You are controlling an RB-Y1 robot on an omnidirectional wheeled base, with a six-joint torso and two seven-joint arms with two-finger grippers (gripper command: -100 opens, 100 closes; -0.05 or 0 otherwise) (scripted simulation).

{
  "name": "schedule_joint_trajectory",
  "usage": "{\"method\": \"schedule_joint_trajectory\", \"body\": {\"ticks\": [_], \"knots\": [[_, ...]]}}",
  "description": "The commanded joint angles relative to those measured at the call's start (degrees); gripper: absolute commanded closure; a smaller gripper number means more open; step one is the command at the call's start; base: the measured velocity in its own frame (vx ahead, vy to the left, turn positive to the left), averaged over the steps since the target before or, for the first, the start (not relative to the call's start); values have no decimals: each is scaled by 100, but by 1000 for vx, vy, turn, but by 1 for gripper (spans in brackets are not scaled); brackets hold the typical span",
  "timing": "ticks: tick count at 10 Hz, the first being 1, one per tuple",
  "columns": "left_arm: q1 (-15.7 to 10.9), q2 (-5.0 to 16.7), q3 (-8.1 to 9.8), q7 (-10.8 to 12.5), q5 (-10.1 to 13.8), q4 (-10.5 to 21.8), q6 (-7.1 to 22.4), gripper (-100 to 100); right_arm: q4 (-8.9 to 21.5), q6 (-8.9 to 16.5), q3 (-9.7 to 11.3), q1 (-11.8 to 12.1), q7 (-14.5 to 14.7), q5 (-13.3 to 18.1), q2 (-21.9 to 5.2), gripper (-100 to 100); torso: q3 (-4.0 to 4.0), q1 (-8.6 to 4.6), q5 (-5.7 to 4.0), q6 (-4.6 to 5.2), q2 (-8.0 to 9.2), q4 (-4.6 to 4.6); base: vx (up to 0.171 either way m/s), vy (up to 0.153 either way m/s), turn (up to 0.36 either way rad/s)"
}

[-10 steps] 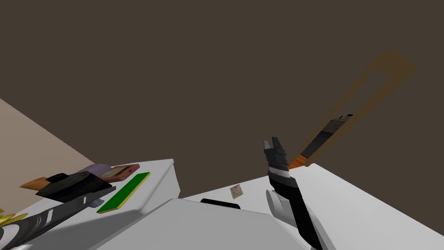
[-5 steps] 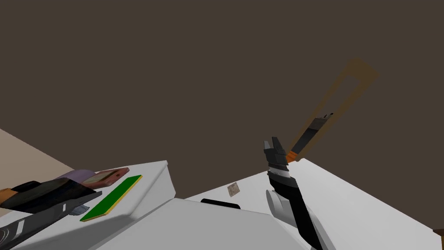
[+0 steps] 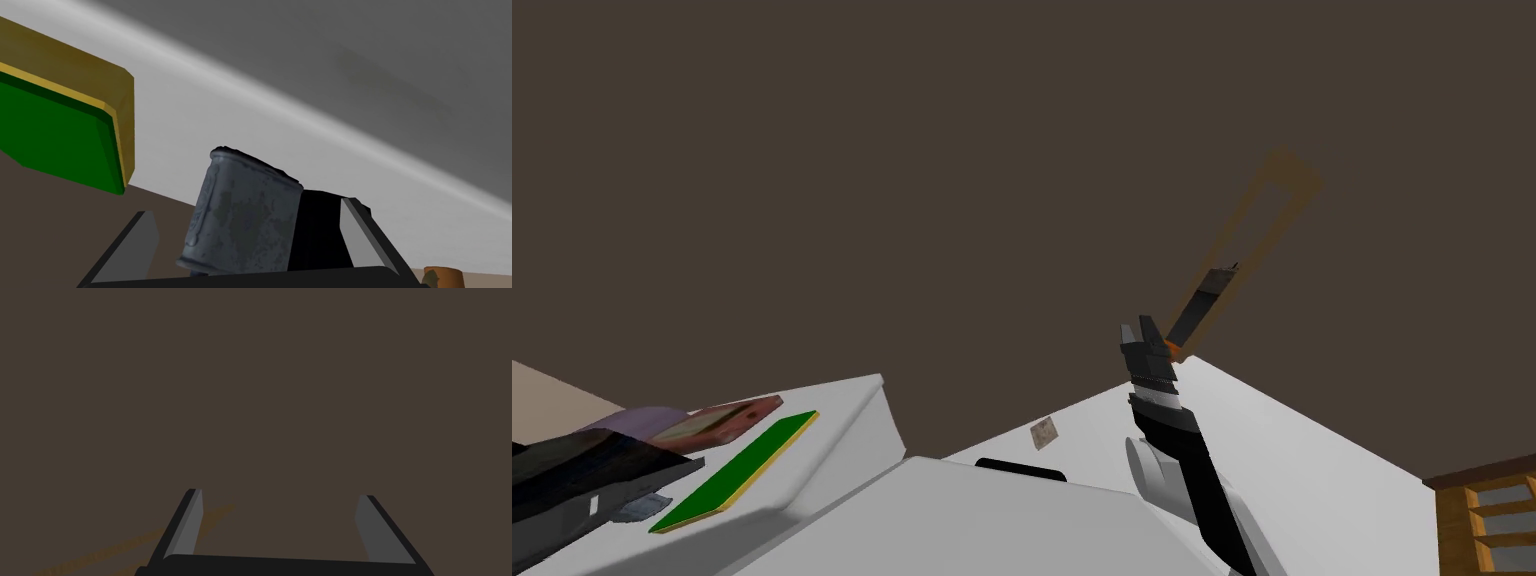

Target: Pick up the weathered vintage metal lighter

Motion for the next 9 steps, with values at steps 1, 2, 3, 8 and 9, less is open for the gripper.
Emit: {"method": "schedule_joint_trajectory", "body": {"ticks": [1,2,3,8,9], "knots": [[-86,25,-119,95,-8,286,-286,-100,0,0,0,0,0,0,0,0,0,0,0,0,0,0,-23,-121,-244],[-86,25,-119,95,-8,479,-385,-100,0,0,-1,1,0,0,0,0,1,-13,-6,-9,1,1,-9,-66,30],[-86,25,-119,95,-8,648,-385,-100,-1,0,-2,2,0,0,0,0,2,-3,-6,-15,2,2,-3,-18,51],[-314,105,-413,276,-20,1503,-905,-100,0,0,-2,2,0,0,0,0,2,-6,-3,-12,1,2,-9,-58,-102],[-314,105,-413,276,-20,1624,-905,-100,0,0,-2,2,0,0,-1,0,2,6,-1,-11,1,2,0,0,0]]}}
